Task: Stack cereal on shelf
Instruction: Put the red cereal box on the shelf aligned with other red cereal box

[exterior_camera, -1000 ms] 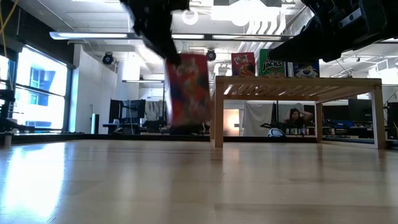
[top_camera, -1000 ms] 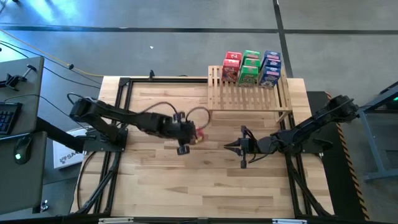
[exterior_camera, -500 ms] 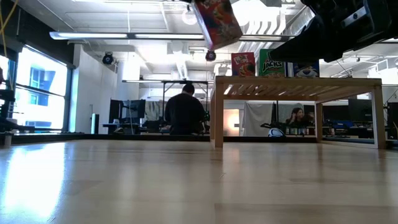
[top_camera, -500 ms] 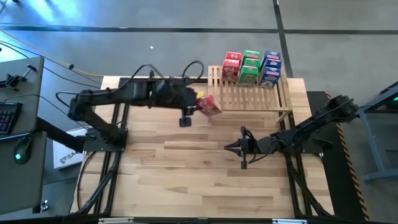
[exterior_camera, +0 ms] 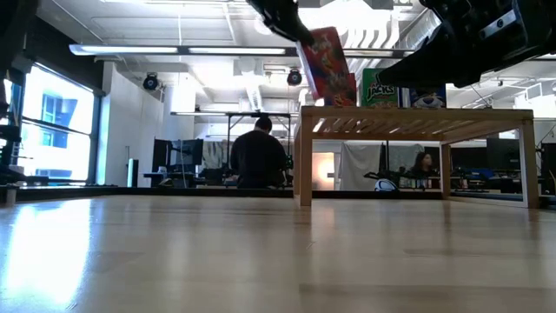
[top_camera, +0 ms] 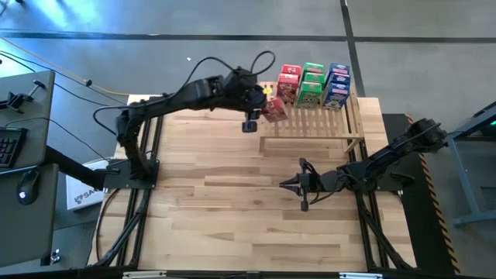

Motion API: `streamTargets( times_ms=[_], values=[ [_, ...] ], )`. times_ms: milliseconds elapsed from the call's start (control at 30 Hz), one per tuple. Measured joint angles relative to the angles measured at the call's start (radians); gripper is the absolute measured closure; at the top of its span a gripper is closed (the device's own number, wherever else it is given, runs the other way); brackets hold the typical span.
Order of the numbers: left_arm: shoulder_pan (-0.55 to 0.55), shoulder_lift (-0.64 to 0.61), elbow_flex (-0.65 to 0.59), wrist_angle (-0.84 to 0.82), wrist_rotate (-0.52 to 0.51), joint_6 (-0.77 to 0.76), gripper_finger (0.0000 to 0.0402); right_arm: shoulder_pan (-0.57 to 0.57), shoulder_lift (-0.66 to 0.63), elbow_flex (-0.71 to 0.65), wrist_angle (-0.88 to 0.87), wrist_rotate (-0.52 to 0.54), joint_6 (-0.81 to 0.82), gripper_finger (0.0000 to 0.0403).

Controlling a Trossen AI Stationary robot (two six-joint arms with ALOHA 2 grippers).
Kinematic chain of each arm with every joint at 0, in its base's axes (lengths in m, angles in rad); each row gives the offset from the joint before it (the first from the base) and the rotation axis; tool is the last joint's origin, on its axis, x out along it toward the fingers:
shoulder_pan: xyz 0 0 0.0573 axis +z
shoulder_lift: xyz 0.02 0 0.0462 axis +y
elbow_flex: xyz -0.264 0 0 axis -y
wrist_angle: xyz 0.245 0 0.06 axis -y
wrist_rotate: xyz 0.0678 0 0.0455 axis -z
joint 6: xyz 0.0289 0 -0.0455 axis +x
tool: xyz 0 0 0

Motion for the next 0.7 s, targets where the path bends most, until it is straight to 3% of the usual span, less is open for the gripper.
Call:
streamTargets(
  times_ms=[433, 700],
  values=[
    [0.045, 0.121, 0.055, 0.022, 0.007, 0.016, 0.0267, 0.0, 0.0, 0.0, -0.016, -0.002, 0.0, 0.0387],
    [0.048, 0.125, 0.052, 0.092, 0.008, 0.017, 0.0234, 0.0, 0.0, 0.0, -0.017, -0.002, 0.0, 0.0387]
  ],
)
